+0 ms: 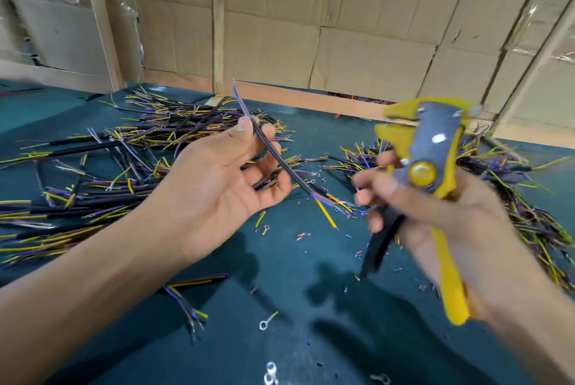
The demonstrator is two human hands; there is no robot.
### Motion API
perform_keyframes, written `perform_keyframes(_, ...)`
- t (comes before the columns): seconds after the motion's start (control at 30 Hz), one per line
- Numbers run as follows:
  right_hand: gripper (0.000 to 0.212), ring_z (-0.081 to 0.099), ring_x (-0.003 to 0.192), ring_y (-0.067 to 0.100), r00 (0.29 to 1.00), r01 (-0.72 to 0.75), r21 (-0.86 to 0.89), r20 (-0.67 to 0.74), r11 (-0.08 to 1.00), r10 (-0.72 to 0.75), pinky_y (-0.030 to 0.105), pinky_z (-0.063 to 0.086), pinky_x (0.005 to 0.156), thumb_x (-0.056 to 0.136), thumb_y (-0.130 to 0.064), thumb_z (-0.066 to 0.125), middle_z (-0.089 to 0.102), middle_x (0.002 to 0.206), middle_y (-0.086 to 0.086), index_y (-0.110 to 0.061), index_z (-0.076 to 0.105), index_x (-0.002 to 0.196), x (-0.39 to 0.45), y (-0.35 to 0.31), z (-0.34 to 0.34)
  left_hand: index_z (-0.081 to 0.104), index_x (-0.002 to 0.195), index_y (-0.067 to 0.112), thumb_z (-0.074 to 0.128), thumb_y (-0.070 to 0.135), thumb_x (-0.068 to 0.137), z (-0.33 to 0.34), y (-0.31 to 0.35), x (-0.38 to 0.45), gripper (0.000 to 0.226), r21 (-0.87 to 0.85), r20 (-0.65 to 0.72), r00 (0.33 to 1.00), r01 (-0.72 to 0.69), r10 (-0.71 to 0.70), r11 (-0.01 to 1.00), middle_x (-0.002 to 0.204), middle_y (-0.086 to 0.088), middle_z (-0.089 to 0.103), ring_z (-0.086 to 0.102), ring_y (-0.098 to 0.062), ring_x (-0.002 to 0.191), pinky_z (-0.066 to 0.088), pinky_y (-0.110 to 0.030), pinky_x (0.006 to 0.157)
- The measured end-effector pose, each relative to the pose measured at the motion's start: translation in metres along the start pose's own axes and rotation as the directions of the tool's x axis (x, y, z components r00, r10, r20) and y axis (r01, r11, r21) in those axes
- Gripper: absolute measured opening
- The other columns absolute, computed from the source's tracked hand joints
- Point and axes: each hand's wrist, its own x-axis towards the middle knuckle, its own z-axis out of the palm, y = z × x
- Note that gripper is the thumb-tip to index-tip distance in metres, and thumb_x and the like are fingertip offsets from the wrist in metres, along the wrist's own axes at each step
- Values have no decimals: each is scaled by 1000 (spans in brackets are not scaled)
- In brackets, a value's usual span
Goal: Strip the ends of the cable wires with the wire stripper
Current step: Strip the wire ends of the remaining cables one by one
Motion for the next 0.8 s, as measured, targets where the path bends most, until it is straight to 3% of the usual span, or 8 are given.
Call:
perform_keyframes(0.1, 34, 70, 86, 33, 991, -49, 7, 123, 999, 48, 27, 51, 59, 65, -15, 91, 76, 94, 14, -18, 75, 95, -9, 20, 21, 61, 87, 17, 53, 24, 97, 4, -8, -3, 14, 39, 30, 999, -34, 33, 999, 89, 3, 67, 61, -16, 76, 57, -38, 65)
perform_keyframes(0.2, 32, 70, 86, 32, 990, -48, 19, 134, 999, 45, 30, 54, 64, 66, -18, 84, 75, 89, 9, -28, 76, 94, -12, 23, 25, 60, 90, 18, 51, 25, 99, 7, -13, -6, 15, 98, 24, 997, -81, 79, 992, 88, 1, 66, 64, -17, 76, 58, -39, 64)
perform_keyframes(0.27, 32, 70, 83, 29, 990, -57, 39, 130, 998, 51, 30, 53, 63, 68, -9, 84, 74, 86, 11, -26, 76, 94, -12, 24, 26, 60, 92, 17, 53, 29, 96, 8, -14, -7, 15, 145, 38, 994, -111, 106, 983, 87, -3, 68, 67, -20, 75, 57, -40, 62)
perform_keyframes(0.37, 31, 67, 74, 25, 994, -87, 53, 74, 995, 83, 28, 51, 61, 69, 1, 78, 72, 85, 14, -16, 74, 95, -9, 28, 23, 64, 100, 12, 67, 34, 85, 6, -19, -12, 27, 331, 163, 977, -182, 134, 926, 90, -13, 69, 67, -28, 78, 58, -43, 64)
perform_keyframes(0.47, 38, 64, 69, 27, 994, -108, 35, -16, 994, 109, 30, 53, 61, 66, -1, 80, 71, 84, 14, -7, 69, 102, -7, 28, 20, 67, 100, 8, 71, 21, 80, 5, -28, -18, 24, 557, 314, 936, -317, 159, 767, 92, -14, 71, 68, -23, 78, 60, -37, 72)
perform_keyframes(0.57, 47, 66, 71, 29, 987, -114, 19, -110, 993, 116, 32, 54, 61, 60, 5, 88, 72, 81, 13, -5, 68, 101, -6, 26, 20, 66, 95, 8, 71, 14, 83, 6, -33, -19, 14, 601, 323, 919, -384, 227, 701, 88, -13, 72, 69, -19, 76, 58, -27, 70)
perform_keyframes(0.7, 30, 67, 66, 22, 978, -92, -29, -191, 995, 85, 24, 54, 56, 74, 6, 80, 73, 79, 10, -10, 70, 98, -6, 25, 17, 63, 96, 5, 65, 10, 87, 7, -36, -19, 10, 610, 307, 905, -425, 295, 669, 83, -10, 70, 72, -21, 77, 58, -26, 70)
perform_keyframes(0.8, 27, 65, 66, 24, 981, -106, -28, -164, 994, 100, 25, 55, 59, 75, 4, 80, 73, 79, 11, -10, 71, 97, -5, 24, 15, 63, 98, 11, 63, 16, 87, 8, -38, -21, 12, 629, 319, 896, -444, 309, 638, 84, -7, 70, 73, -21, 76, 57, -21, 69)
